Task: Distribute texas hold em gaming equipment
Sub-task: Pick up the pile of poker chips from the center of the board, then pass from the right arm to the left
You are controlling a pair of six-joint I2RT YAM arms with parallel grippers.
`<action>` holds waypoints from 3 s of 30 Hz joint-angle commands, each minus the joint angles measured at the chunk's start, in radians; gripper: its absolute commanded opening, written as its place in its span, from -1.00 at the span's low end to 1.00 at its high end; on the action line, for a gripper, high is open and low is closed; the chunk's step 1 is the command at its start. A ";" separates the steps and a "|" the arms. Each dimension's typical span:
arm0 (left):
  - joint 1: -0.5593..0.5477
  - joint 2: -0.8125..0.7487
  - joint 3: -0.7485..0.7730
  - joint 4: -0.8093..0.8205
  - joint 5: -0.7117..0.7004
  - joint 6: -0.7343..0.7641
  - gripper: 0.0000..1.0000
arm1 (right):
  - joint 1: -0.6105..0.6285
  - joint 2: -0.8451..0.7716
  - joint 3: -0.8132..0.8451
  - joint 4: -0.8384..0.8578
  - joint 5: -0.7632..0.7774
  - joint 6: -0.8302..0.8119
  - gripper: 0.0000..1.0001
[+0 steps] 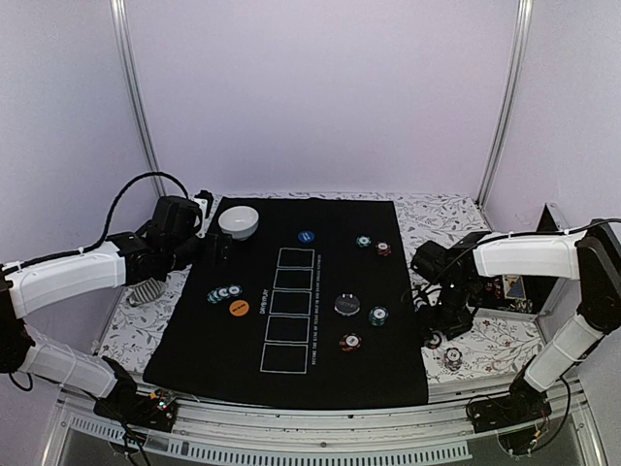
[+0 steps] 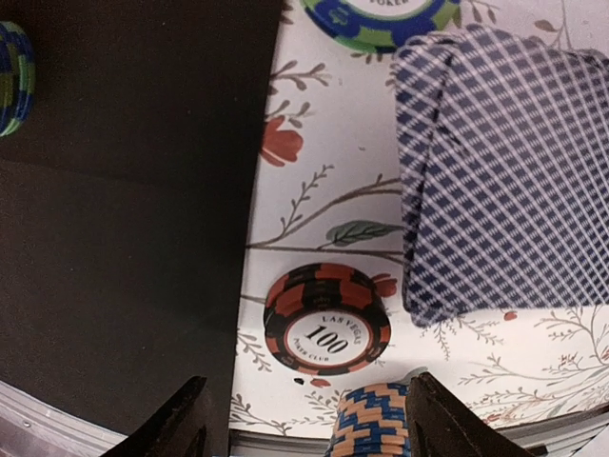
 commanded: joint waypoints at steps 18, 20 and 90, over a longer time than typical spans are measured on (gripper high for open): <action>-0.014 0.010 0.007 0.000 -0.008 0.008 0.96 | 0.006 0.138 -0.045 0.079 0.080 -0.004 0.07; -0.014 0.008 0.007 0.000 -0.006 0.006 0.96 | 0.006 0.142 -0.038 0.088 0.081 -0.006 0.08; -0.060 0.034 -0.023 0.197 0.735 -0.301 0.79 | 0.301 0.286 0.729 0.018 -0.037 -0.227 -0.89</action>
